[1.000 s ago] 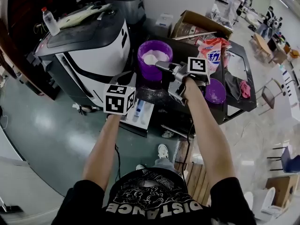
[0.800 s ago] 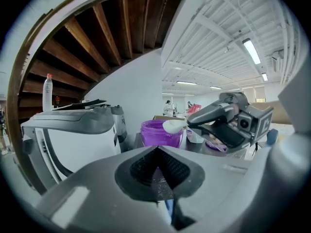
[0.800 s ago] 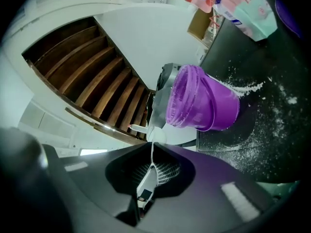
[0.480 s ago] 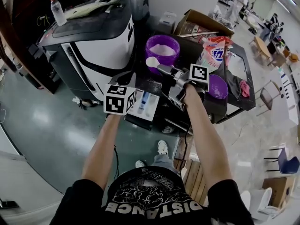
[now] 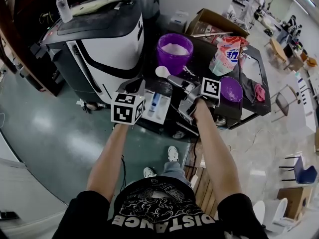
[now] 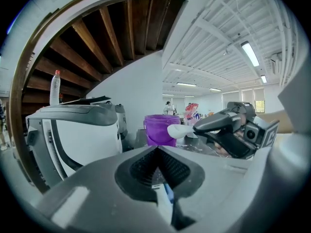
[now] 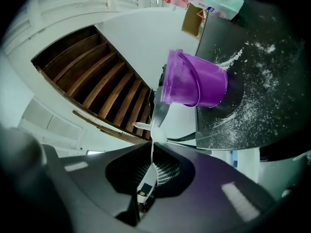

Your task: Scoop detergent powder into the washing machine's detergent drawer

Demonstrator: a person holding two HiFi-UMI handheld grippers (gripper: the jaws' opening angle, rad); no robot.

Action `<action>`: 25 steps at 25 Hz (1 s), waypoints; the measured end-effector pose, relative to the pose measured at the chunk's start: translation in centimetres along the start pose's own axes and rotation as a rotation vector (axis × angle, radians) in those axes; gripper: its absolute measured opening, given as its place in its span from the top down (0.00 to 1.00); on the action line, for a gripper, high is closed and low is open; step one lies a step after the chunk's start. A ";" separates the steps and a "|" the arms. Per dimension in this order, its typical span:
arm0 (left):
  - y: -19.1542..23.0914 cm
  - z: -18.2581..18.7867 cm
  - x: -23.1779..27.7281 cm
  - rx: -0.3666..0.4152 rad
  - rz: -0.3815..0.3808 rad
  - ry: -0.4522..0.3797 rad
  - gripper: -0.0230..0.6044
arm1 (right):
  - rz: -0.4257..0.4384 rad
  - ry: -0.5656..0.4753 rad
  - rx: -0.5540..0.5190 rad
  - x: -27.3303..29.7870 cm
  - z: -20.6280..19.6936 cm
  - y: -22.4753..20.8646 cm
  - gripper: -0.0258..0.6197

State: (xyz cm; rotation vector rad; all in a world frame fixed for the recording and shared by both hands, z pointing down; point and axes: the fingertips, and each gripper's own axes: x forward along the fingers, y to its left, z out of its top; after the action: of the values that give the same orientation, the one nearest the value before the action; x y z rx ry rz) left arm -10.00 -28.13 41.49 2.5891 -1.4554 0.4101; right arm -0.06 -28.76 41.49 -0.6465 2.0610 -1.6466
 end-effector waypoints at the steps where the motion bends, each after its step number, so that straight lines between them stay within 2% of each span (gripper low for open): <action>1: -0.2 -0.3 0.0 0.000 -0.008 0.000 0.96 | 0.002 -0.003 0.002 -0.2 -0.2 -0.3 0.90; 12: -1.4 -3.0 0.2 -0.006 -0.029 0.015 0.96 | -0.010 0.001 -0.024 -2.0 -2.3 -3.9 0.91; 18: -1.8 -4.8 0.6 -0.011 -0.037 0.052 0.96 | -0.083 0.018 -0.069 -3.1 -3.0 -6.4 0.91; 25: -2.0 -6.5 0.7 -0.020 -0.036 0.081 0.96 | -0.162 0.087 -0.142 -4.1 -4.5 -8.7 0.91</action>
State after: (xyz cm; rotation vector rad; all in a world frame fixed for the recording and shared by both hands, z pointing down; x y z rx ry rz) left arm -8.98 -26.02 47.94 2.5472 -1.3782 0.4870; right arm 1.41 -24.49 51.11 -0.8223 2.2554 -1.6521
